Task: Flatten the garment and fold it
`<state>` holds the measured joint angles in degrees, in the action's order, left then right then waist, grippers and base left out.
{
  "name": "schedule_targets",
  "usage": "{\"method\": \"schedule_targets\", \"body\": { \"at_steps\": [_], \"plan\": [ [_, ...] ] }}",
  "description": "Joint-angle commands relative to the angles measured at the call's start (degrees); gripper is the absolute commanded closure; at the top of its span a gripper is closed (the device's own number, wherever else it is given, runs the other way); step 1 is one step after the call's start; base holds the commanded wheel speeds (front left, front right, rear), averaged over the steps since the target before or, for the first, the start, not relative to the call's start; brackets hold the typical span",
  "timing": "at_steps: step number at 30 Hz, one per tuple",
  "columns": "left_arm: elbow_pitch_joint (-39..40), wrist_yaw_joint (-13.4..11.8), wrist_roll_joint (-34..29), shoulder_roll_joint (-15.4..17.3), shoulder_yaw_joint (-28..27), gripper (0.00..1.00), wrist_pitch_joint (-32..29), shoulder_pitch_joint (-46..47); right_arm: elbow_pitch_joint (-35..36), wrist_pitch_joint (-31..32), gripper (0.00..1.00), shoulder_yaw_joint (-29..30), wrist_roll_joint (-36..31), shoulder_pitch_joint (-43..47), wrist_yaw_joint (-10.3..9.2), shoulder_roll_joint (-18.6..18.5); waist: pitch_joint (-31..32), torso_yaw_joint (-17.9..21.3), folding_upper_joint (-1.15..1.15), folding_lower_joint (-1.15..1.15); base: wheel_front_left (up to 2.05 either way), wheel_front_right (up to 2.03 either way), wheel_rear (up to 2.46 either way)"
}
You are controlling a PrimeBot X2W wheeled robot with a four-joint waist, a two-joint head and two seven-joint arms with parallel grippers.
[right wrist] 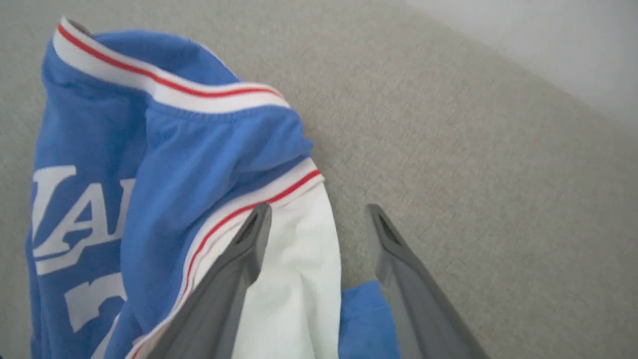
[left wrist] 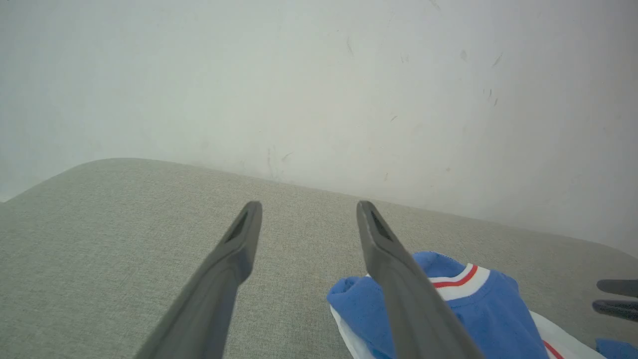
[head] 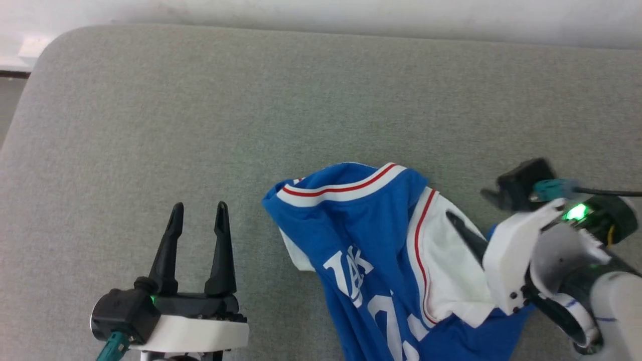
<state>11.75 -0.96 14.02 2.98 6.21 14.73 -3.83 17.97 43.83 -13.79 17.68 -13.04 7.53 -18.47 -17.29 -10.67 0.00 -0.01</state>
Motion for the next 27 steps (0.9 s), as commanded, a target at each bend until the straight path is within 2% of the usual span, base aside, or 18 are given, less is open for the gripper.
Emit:
{"method": "schedule_targets", "body": {
  "at_steps": [1, 7, 10, 11, 12, 16, 21, 25, 27],
  "plan": [
    [-0.1, 0.4, -0.2, -0.1, 0.3, 0.00, 0.3, 1.2, -3.6, 1.2, 0.00, -1.5, -0.2, -1.2, -0.04, -0.8, -1.2, -1.5, 0.00, 0.01, 0.00, 0.00, 0.00],
    [-0.6, 0.2, 0.6, -0.1, 0.9, 0.00, 0.3, 1.9, -12.2, 2.5, 0.00, -4.6, -1.0, -2.6, -0.04, -3.3, -2.3, -3.6, 0.00, 0.01, 0.00, 0.00, 0.00],
    [-0.8, 0.1, 0.8, -0.1, 0.9, 0.00, 0.3, 1.9, -15.1, 3.0, 0.00, -4.5, -0.7, -2.0, -0.04, -3.0, -2.4, -4.1, 0.00, 0.01, 0.00, 0.00, 0.00],
    [-0.8, 0.1, 0.8, -0.1, 0.8, 0.00, 0.3, 1.9, -15.9, 3.9, 0.54, -4.6, -0.4, -1.7, -0.04, -3.0, -2.4, -4.2, 0.00, 0.01, 0.00, 0.00, 0.00],
    [-0.9, 0.1, 0.8, -0.1, 0.8, 0.00, 0.3, 1.8, -16.2, 4.1, 1.00, -4.5, 0.1, -1.5, -0.04, -2.7, -2.4, -4.3, 0.00, 0.01, 0.00, 0.00, 0.00],
    [-0.9, -0.1, 0.8, -0.1, 0.6, 0.00, 0.3, 1.8, -14.7, 3.4, 1.00, -2.9, 1.3, -1.7, -0.04, -1.8, -2.2, -4.1, 0.00, 0.01, 0.00, 0.00, 0.00],
    [-0.8, -0.1, 1.0, -0.1, 0.7, 0.00, 0.3, 1.8, -11.8, 2.2, 1.00, 1.3, 0.5, -5.8, -0.04, -3.4, -2.2, -3.6, 0.00, 0.01, 0.00, 0.00, 0.00],
    [-0.9, 0.1, 1.2, -0.1, 1.7, 0.00, 0.3, 2.6, -9.8, 3.9, 1.00, 6.1, -1.5, -12.9, -0.04, -8.6, -3.1, -4.4, 0.00, 0.01, 0.00, 0.00, 0.00],
    [-1.1, 0.1, 1.5, -0.1, 2.3, 0.00, 0.3, 2.9, -9.3, 5.4, 1.00, 7.0, -3.1, -16.3, -0.04, -12.5, -3.8, -5.1, 0.00, 0.01, 0.00, 0.00, 0.00]
  ]
}}
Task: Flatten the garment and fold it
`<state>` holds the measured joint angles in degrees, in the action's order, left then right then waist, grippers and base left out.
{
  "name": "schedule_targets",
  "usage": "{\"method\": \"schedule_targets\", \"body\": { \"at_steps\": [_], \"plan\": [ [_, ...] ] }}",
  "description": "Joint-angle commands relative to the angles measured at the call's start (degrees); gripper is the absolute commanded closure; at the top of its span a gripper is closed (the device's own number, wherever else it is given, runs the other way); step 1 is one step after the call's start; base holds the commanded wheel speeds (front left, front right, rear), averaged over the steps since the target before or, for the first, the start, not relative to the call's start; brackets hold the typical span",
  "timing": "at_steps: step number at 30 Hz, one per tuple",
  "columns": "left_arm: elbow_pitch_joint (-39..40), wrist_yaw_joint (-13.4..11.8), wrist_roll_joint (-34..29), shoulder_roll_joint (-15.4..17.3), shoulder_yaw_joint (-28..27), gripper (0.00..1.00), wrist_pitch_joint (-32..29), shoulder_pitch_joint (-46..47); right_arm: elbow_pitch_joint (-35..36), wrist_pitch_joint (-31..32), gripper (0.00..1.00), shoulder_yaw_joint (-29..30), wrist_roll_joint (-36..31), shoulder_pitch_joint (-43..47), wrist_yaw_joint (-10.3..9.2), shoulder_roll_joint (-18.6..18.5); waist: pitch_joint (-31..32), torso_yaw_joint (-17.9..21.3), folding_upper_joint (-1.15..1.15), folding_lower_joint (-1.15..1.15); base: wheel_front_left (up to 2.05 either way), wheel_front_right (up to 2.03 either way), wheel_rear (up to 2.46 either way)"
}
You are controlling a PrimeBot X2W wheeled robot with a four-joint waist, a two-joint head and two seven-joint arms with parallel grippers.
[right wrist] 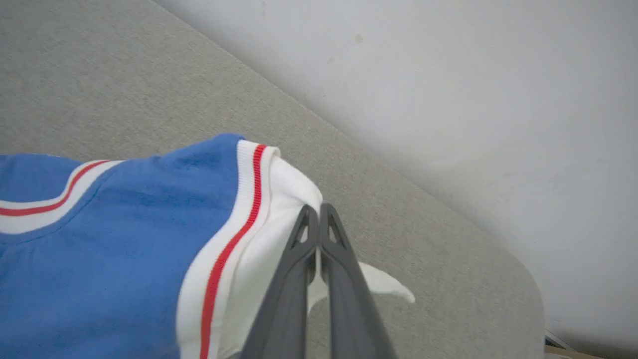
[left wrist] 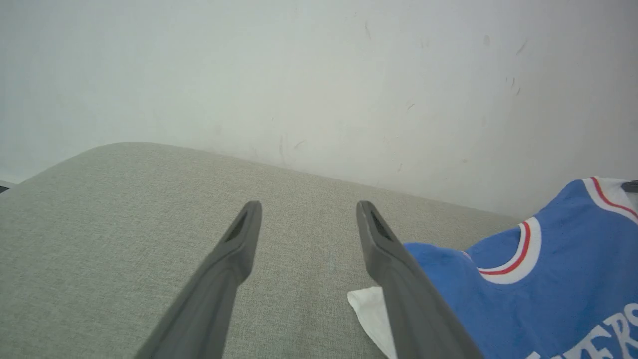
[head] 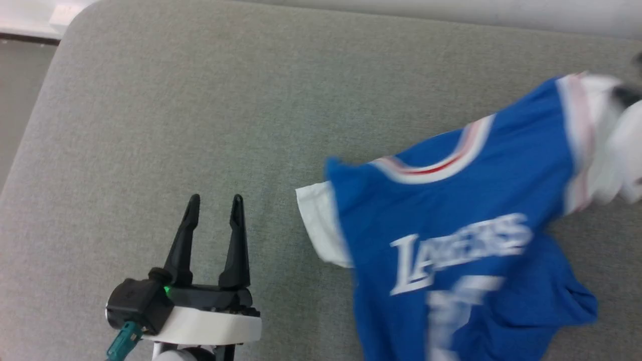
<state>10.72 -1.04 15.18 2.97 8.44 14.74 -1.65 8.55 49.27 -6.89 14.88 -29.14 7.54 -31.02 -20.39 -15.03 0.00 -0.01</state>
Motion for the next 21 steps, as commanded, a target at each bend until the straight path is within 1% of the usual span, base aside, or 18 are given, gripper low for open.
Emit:
{"method": "schedule_targets", "body": {
  "at_steps": [1, 5, 8, 10, 11, 12, 13, 14, 18, 21],
  "plan": [
    [-0.3, 0.2, 0.5, -0.1, 0.3, 0.00, 0.3, 0.9, -0.1, 0.9, 1.00, 0.5, -0.8, -1.5, -0.05, -2.1, -1.1, -1.2, 0.00, 0.01, 0.00, 0.00, 0.00],
    [-1.1, 0.2, 1.0, -0.1, 1.2, 0.00, 0.3, 1.6, -2.7, 4.6, 1.00, 1.5, -2.5, -3.7, -0.05, -10.0, -2.6, -2.8, 0.00, 0.01, 0.00, 0.00, 0.00],
    [-1.4, 0.1, 1.4, -0.1, 1.7, 0.00, 0.3, 2.1, -5.2, 4.5, 1.00, 2.1, -4.4, -3.5, -0.05, -14.2, -3.5, -3.7, 0.00, 0.01, 0.00, 0.00, 0.00],
    [-1.6, 0.1, 1.5, -0.1, 1.9, 0.00, 0.3, 2.4, -6.7, 2.7, 1.00, 1.5, -5.7, -2.9, -0.05, -15.8, -3.9, -3.9, 0.00, 0.01, 0.00, 0.00, 0.00],
    [-1.7, 0.1, 1.5, -0.1, 2.0, 0.00, 0.3, 2.5, -7.5, 1.2, 1.00, 1.6, -6.3, -2.8, -0.05, -15.8, -4.1, -3.9, 0.00, 0.01, 0.00, 0.00, 0.00],
    [-1.9, 0.2, 1.5, -0.1, 2.2, 0.00, 0.3, 2.7, -8.5, -0.1, 0.96, 1.7, -6.8, -2.6, -0.05, -15.3, -4.2, -3.9, 0.00, 0.01, 0.00, 0.00, 0.00],
    [-2.0, 0.3, 1.4, -0.1, 2.3, 0.00, 0.3, 3.0, -9.3, -1.6, 0.55, 2.0, -7.2, -2.5, -0.05, -14.4, -4.3, -3.8, 0.00, 0.01, 0.00, 0.00, 0.00],
    [-2.1, 0.3, 1.3, -0.1, 2.5, 0.00, 0.3, 3.3, -10.1, -3.3, 0.00, 2.8, -7.6, -2.6, -0.05, -13.0, -4.3, -3.6, 0.00, 0.01, 0.00, 0.00, 0.00],
    [-2.5, 0.7, 0.7, -0.1, 2.5, 0.00, 0.3, 4.1, -12.1, -10.3, 0.00, 3.9, -8.9, -3.0, -0.05, -7.9, -3.3, -2.3, 0.00, 0.01, 0.00, 0.00, 0.00],
    [-2.7, 1.0, -0.3, -0.1, 2.0, 0.00, 0.3, 3.9, -11.7, -16.2, 0.00, 5.1, -8.9, -4.0, -0.05, -4.4, -1.6, -0.8, 0.00, 0.01, 0.00, 0.00, 0.00]
  ]
}}
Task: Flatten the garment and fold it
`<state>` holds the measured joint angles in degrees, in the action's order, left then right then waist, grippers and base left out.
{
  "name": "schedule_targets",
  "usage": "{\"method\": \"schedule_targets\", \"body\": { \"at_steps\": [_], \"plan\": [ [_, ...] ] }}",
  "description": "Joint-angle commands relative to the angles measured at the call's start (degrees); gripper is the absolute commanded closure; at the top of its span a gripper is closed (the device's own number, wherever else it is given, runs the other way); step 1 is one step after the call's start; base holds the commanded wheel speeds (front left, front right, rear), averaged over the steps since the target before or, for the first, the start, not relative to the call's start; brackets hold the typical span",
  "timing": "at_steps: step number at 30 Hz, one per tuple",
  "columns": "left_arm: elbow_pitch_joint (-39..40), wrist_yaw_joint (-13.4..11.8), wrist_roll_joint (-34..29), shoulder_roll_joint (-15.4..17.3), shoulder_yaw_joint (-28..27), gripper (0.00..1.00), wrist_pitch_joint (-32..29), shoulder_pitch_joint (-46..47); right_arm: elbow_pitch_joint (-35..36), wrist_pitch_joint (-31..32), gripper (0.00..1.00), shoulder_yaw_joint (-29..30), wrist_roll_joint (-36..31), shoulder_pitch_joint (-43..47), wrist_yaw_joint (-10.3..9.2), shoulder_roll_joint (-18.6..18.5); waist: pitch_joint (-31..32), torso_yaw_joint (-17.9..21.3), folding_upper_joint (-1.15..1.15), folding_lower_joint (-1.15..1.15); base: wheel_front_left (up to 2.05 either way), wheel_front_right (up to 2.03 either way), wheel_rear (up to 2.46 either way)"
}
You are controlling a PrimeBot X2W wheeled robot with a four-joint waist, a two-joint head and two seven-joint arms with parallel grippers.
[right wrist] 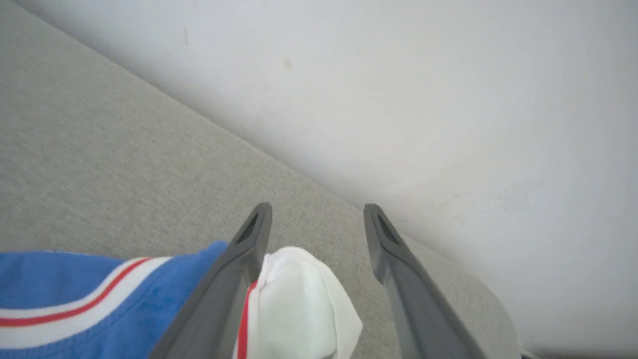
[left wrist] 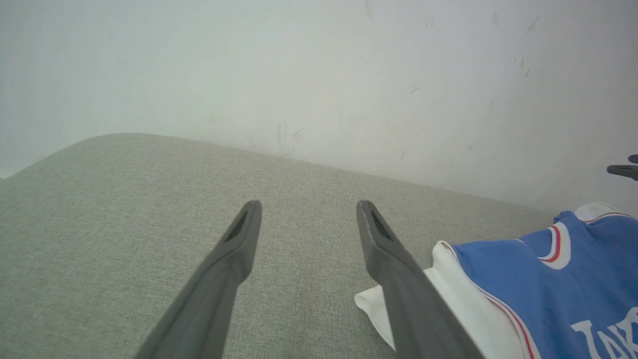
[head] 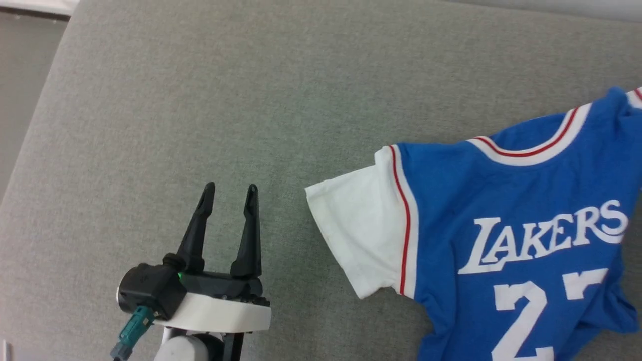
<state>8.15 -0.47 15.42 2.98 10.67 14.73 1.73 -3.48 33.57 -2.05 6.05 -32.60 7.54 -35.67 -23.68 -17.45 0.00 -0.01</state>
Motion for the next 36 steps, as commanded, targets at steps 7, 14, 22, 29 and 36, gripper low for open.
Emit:
{"method": "schedule_targets", "body": {
  "at_steps": [7, 14, 22, 29, 36],
  "plan": [
    [0.4, 0.6, -2.8, -0.1, -2.1, 0.00, 0.3, -1.9, 10.5, -14.2, 0.00, 6.2, 1.4, 4.5, -0.05, 12.3, 6.5, 5.4, 0.00, 0.01, 0.00, 0.00, 0.00],
    [2.4, 0.7, -3.8, -0.1, -3.9, 0.00, 0.3, -4.6, 26.6, -22.7, 0.00, 12.1, 1.0, 24.5, -0.05, 28.5, 8.5, 7.9, 0.00, 0.01, 0.00, 0.00, 0.00],
    [2.0, 1.3, -5.9, 1.1, -4.7, 0.00, 0.0, -6.4, 29.6, -31.3, 0.00, 14.8, 6.8, 39.3, -0.05, 32.8, 8.8, 12.0, 0.00, 0.01, 0.00, 0.00, 0.00],
    [-2.2, 5.0, -8.0, 7.3, -1.5, 0.00, -14.9, 0.8, 28.4, -33.8, 0.00, 13.1, 6.9, 39.7, -0.05, 32.8, 7.2, 13.5, 0.00, 0.01, 0.00, 0.00, 0.00],
    [-5.7, 7.4, -6.2, 13.3, 2.8, 0.00, -32.0, 9.0, 27.5, -33.5, 0.00, 11.9, 6.8, 38.8, -0.05, 32.8, 4.9, 13.3, 0.00, 0.01, 0.00, 0.00, 0.00]
  ]
}}
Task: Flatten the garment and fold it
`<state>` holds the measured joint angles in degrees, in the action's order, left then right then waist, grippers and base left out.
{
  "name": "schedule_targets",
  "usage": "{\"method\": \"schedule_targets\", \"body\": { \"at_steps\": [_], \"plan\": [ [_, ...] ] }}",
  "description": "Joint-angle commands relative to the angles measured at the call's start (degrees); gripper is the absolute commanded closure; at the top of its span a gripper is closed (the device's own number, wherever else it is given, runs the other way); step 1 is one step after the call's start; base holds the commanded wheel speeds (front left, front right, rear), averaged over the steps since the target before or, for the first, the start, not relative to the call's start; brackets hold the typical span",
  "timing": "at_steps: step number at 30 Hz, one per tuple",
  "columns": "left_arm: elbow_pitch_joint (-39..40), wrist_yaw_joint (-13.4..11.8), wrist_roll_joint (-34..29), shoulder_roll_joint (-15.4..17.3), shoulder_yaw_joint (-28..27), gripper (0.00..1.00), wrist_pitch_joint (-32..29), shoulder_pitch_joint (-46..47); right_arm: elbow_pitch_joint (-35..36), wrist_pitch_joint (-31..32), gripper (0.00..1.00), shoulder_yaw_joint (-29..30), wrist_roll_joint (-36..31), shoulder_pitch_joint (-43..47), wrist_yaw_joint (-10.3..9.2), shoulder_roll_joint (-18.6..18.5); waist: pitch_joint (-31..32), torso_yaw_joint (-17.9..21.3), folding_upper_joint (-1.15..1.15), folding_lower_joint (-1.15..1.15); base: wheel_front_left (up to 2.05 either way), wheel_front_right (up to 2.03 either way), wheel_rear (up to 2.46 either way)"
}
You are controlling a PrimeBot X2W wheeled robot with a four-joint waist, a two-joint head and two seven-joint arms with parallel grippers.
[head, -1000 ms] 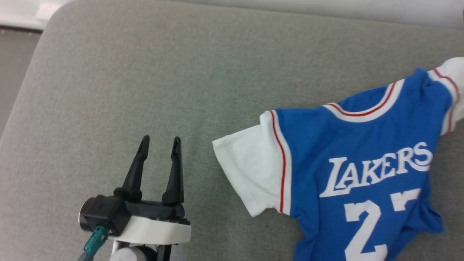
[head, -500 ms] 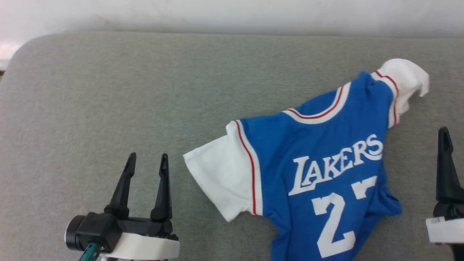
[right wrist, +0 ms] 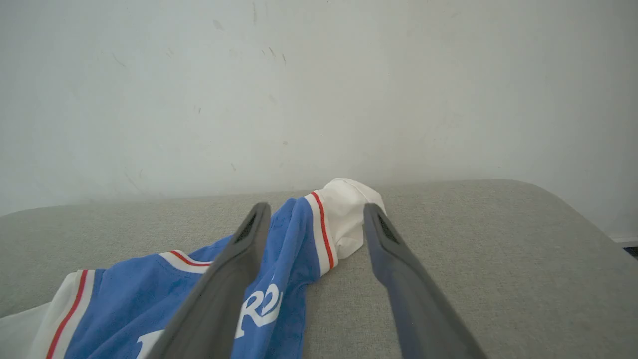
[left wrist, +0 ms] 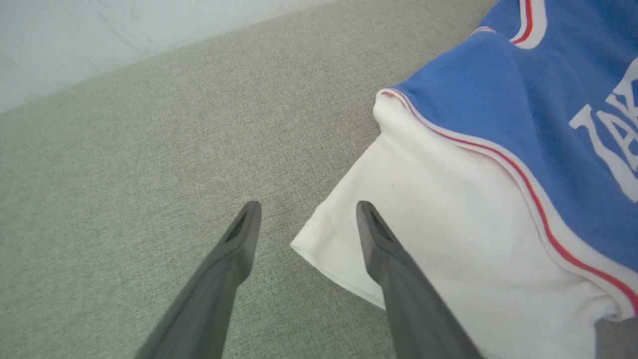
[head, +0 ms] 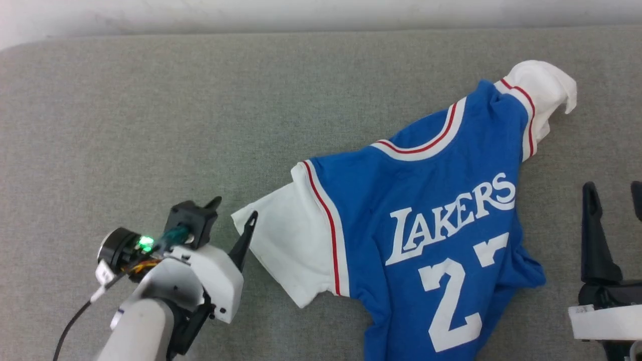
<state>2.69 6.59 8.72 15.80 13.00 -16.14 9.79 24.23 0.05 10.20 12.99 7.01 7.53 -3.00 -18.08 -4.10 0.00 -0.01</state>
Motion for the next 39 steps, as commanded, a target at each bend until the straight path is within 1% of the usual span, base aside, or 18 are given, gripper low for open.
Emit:
{"method": "schedule_targets", "body": {
  "at_steps": [1, 3, 9, 12, 13, 14, 16, 17, 20, 23, 25, 29, 34, 36, 39],
  "plan": [
    [-0.4, 0.5, 1.2, 0.9, 1.0, 0.00, -3.2, 1.5, -0.4, 0.1, 0.00, -0.7, -0.1, -1.0, -0.04, 0.1, -1.0, 0.0, 0.00, 0.01, 0.00, 0.00, 0.00],
    [-0.3, 0.6, 2.8, 1.7, 1.8, 0.00, -6.3, 2.5, -0.7, -0.1, 0.00, -0.9, 0.1, -1.2, -0.04, 0.1, -1.4, 0.1, 0.00, 0.01, 0.00, 0.00, 0.00],
    [-1.4, 0.8, 5.2, 4.2, 4.1, 0.00, -12.4, 3.9, -1.4, -0.3, 0.00, -1.3, -0.1, -1.8, -0.04, 0.1, -2.5, 0.5, 0.00, 0.01, 0.00, 0.00, 0.00],
    [-2.3, 0.8, 7.5, 4.9, 5.5, 0.00, -17.1, 3.4, -1.6, -0.4, 0.00, -1.4, 0.0, -1.9, -0.04, 0.1, -2.9, 0.6, 0.00, 0.01, 0.00, 0.00, 0.00],
    [-2.3, 0.8, 7.5, 4.9, 5.5, 0.00, -17.1, 3.4, -1.6, -0.4, 0.00, -1.4, 0.0, -1.9, -0.04, 0.1, -2.9, 0.6, 0.00, 0.01, 0.00, 0.00, 0.00],
    [-2.2, 0.8, 8.9, 5.1, 6.3, 0.01, -19.1, 3.0, -1.7, -0.4, 0.00, -1.4, 0.1, -1.9, -0.04, 0.1, -3.0, 0.7, 0.00, 0.01, 0.00, 0.00, 0.00],
    [-1.2, 0.9, 11.8, 5.7, 8.1, 0.74, -21.6, 2.8, -1.8, -0.4, 0.00, -1.3, 0.2, -2.0, -0.04, 0.1, -3.3, 0.8, 0.00, 0.01, 0.00, 0.00, 0.00],
    [-0.5, 0.9, 12.9, 6.1, 9.0, 1.00, -21.6, 3.0, -1.9, -0.4, 0.00, -1.3, 0.2, -2.1, -0.04, 0.1, -3.4, 0.8, 0.00, 0.01, 0.00, 0.00, 0.00],
    [-0.2, 0.9, 14.1, 6.4, 9.7, 1.00, -18.7, 3.8, -2.4, -0.5, 0.00, -1.2, 0.3, -2.3, -0.04, 0.1, -3.6, 0.7, 0.00, 0.01, 0.00, 0.00, 0.00],
    [-1.7, 0.8, 14.1, 5.5, 9.3, 1.00, -14.4, 4.4, -2.9, -0.5, 0.00, -1.4, 0.4, -2.5, -0.04, 0.1, -3.5, 0.6, 0.00, 0.01, 0.00, 0.00, 0.00],
    [-2.4, 0.0, 13.9, 4.5, 8.6, 1.00, -11.3, 4.7, -3.3, -0.5, 0.00, -1.5, 0.5, -2.5, -0.04, 0.1, -3.2, 0.5, 0.00, 0.01, 0.00, 0.00, 0.00],
    [-1.3, -2.4, 14.9, 2.3, 5.9, 1.00, -5.3, 4.2, -3.7, -0.3, 0.00, -1.3, 0.4, -2.4, -0.04, 0.1, -2.1, 0.1, 0.00, 0.01, 0.00, 0.00, 0.00],
    [4.7, -6.8, 19.4, 0.6, -0.5, 1.00, -0.6, -2.2, -3.7, 0.1, 0.00, -0.9, 0.4, -1.6, -0.04, 0.1, -0.7, -0.7, 0.00, 0.01, 0.00, 0.00, 0.00],
    [8.3, -9.6, 20.9, 0.3, -4.0, 1.00, 0.8, -6.4, -3.6, 0.4, 0.00, -0.8, 0.3, -1.1, -0.04, 0.1, -0.2, -1.3, 0.00, 0.01, 0.00, 0.00, 0.00],
    [12.7, -13.9, 22.0, 0.8, -10.5, 1.00, 3.1, -13.0, -3.4, 1.0, 0.00, -0.7, 0.0, -0.7, -0.04, 0.1, 0.4, -2.4, 0.00, 0.01, 0.00, 0.00, 0.00]
  ]
}}
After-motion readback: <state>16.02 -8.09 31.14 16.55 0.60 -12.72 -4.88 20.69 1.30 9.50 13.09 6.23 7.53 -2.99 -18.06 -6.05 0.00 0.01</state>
